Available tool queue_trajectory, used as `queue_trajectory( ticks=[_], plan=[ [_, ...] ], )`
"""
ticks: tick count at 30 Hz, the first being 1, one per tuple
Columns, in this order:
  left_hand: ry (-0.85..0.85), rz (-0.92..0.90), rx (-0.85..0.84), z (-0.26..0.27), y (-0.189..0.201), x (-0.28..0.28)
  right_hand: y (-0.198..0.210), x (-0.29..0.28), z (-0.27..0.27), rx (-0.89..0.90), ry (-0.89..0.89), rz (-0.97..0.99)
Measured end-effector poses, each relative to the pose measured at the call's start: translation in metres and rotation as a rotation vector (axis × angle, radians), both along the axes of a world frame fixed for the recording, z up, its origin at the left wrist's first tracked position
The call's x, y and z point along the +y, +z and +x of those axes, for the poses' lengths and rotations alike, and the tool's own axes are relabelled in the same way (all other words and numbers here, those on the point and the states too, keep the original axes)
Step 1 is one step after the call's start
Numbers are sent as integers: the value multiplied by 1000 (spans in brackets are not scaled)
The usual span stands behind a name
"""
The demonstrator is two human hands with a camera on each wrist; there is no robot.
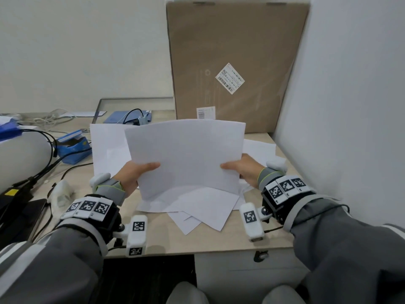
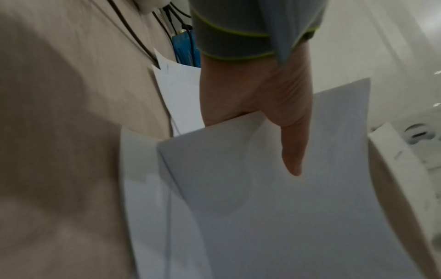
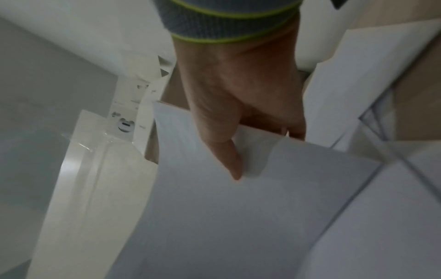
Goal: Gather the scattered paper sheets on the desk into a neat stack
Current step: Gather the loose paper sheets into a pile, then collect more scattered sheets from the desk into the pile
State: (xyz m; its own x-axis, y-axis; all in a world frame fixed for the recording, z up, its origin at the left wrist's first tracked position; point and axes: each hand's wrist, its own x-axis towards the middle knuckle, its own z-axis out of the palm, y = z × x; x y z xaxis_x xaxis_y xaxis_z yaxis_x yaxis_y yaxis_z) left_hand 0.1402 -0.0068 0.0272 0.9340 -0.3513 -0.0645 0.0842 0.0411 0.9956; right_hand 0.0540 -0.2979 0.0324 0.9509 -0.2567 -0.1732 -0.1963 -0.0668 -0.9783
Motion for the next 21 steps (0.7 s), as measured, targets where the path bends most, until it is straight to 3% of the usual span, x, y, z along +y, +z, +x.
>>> queue_trajectory(
  ticks=[3,9,17,19,21],
  plan=[
    [-18,24,32,-9,-9,-6,-17,1,-9,95,-18,-52],
    [101,92,15,-6,10,-29,-14,-3,-27,11,-197,-183],
    [132,205,-147,-26,28,-136,-16,-69,-81,58,-617,-229],
    [57,320,-205,-38,23,-168,-15,-88,-95,88,-693,-227],
    [-149,524,-276,-49,17,-202,-14,-103,-107,84,-770,-238]
  ],
)
